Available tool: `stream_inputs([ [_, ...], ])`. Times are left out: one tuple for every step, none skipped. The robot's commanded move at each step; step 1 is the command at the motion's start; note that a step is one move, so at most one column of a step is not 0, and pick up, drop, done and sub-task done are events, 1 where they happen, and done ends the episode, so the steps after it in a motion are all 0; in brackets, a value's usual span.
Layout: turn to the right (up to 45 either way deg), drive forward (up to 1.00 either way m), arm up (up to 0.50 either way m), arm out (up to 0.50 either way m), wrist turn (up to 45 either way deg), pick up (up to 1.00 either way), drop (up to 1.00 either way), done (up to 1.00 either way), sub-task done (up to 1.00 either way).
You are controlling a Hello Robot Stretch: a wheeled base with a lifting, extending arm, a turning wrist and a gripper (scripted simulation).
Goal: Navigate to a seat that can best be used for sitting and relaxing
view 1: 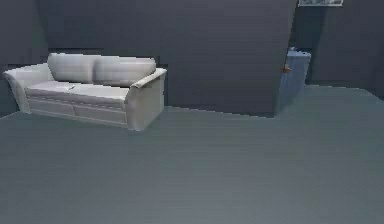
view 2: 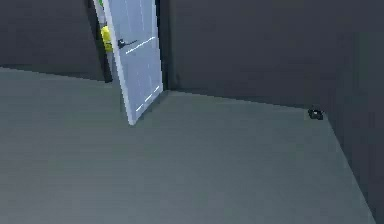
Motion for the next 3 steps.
stream_inputs([
  [-12.0, 0.00, 0.00, 0.00, 0.0, 0.00, 0.00, 0.00, 0.00],
  [0.0, 1.00, 0.00, 0.00, 0.0, 0.00, 0.00, 0.00, 0.00],
  [0.0, 0.85, 0.00, 0.00, 0.0, 0.00, 0.00, 0.00, 0.00],
])
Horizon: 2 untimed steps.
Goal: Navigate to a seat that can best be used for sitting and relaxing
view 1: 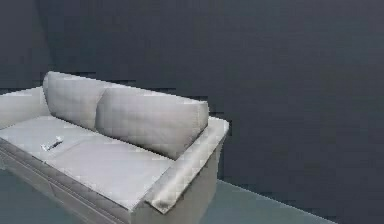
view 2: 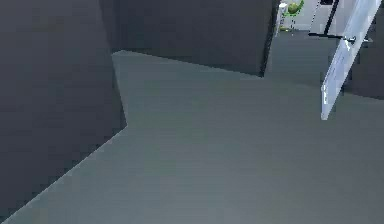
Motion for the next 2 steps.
stream_inputs([
  [-27.0, 0.00, 0.00, 0.00, 0.0, 0.00, 0.00, 0.00, 0.00],
  [0.0, 0.00, 0.00, 0.00, 0.0, 0.00, 0.00, 1.00, 0.00],
])
